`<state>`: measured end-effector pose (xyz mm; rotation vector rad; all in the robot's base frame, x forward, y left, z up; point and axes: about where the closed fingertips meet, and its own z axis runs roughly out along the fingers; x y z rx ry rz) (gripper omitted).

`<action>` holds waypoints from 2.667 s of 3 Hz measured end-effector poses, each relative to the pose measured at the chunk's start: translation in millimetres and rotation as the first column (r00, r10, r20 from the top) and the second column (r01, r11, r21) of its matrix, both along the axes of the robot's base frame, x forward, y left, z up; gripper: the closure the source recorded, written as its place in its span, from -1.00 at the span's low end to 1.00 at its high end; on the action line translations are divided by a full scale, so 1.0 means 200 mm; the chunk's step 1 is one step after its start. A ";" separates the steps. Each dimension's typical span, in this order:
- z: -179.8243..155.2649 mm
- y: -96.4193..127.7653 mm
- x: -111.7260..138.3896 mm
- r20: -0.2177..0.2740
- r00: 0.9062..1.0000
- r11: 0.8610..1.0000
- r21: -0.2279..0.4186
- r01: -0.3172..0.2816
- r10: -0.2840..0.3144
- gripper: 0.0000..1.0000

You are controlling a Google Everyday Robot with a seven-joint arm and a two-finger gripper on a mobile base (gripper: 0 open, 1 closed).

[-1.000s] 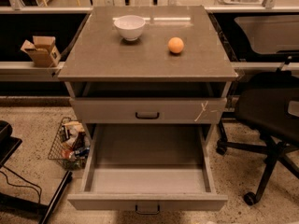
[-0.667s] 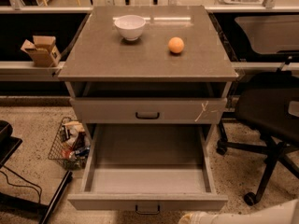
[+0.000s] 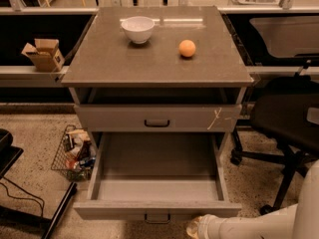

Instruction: Close middle drawer

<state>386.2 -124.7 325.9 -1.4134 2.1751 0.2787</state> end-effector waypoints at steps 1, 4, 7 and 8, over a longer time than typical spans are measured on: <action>0.13 0.01 0.16 0.103 0.994 1.000 0.018 0.020 -0.022 1.00; -0.07 0.01 0.40 0.135 0.991 1.000 -0.004 0.004 -0.004 1.00; -0.11 -0.15 0.90 0.252 0.968 0.999 -0.044 0.018 -0.006 1.00; -0.06 -0.22 1.05 0.284 0.959 0.997 -0.073 0.019 0.003 1.00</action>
Offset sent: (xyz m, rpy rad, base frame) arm 0.0299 0.0012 0.0240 0.0153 -0.0958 -0.0195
